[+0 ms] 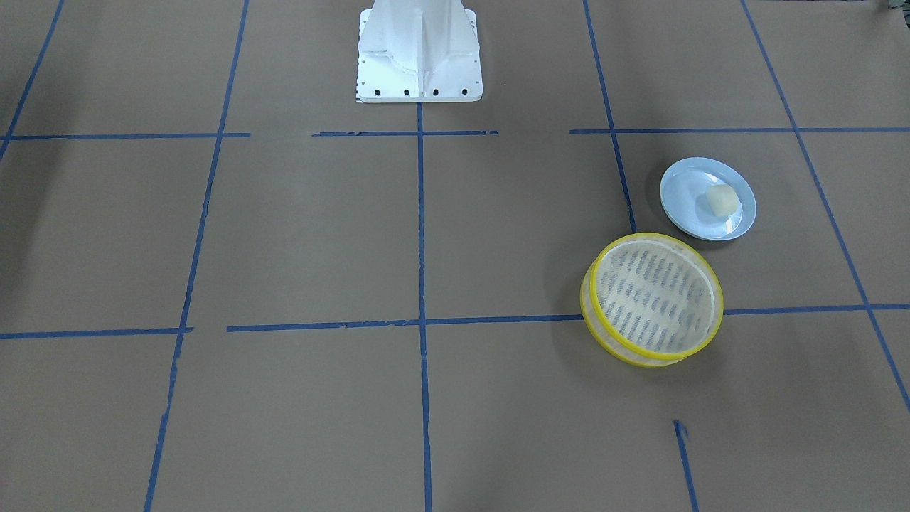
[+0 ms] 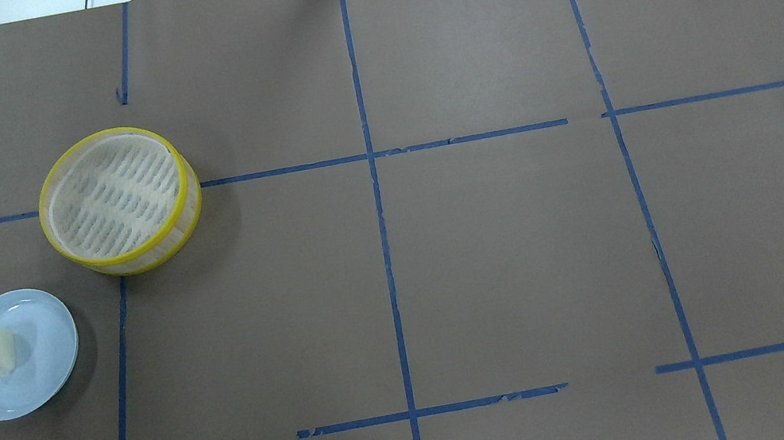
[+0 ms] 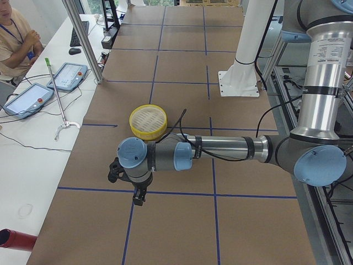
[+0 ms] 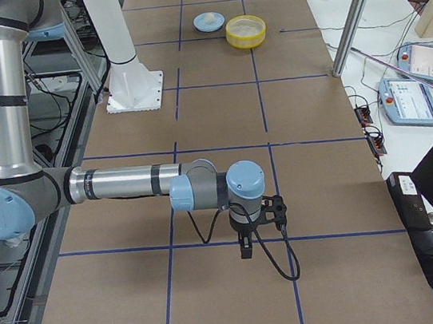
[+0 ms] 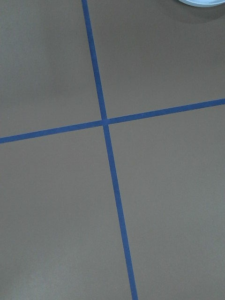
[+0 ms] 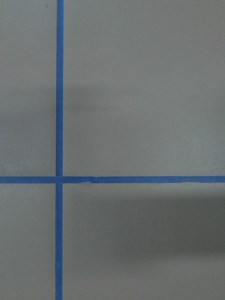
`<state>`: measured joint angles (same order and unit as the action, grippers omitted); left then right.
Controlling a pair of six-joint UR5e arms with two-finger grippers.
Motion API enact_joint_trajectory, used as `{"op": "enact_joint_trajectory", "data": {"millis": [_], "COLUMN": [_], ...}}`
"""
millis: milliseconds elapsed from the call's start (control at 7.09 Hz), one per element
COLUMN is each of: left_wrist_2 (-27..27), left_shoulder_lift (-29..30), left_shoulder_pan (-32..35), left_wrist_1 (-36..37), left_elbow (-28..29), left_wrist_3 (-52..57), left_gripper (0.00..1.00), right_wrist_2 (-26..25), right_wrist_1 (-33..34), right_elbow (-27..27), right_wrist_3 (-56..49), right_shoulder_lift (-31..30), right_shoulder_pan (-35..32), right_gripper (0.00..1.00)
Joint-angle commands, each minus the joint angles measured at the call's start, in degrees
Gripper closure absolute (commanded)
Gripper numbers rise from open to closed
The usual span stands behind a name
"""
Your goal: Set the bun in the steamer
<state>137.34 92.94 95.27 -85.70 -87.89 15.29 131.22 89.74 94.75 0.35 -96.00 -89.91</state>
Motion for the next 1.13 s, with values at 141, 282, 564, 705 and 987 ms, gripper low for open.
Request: {"op": "enact_joint_trajectory", "data": {"millis": [141,282,564,705,987], "left_wrist_2": [-0.06,0.11,-0.05,0.81,2.31], "left_shoulder_lift": [-2.58,-4.42,-8.48,-9.26,-9.71], "left_shoulder_pan": [0.09,0.09,-0.43,-0.79,-5.68], "left_wrist_1": [0.97,0.36,-7.39,-9.12,-17.79], "left_elbow": [-1.4,-2.19,-4.14,-4.31,-4.48], "left_wrist_3": [-0.26,0.09,-1.3,-6.19,-19.76], "left_gripper": [0.0,0.0,0.0,0.0,0.0], "right_wrist_2": [0.0,0.0,0.0,0.0,0.0], "right_wrist_1": [0.0,0.0,0.0,0.0,0.0], "right_elbow": [0.0,0.0,0.0,0.0,0.0], "right_wrist_3": [0.0,0.0,0.0,0.0,0.0], "right_shoulder_lift": [-0.07,0.02,-0.07,-0.07,-0.07], "right_shoulder_pan": [0.0,0.0,0.0,0.0,0.0], "right_gripper": [0.0,0.0,0.0,0.0,0.0]}}
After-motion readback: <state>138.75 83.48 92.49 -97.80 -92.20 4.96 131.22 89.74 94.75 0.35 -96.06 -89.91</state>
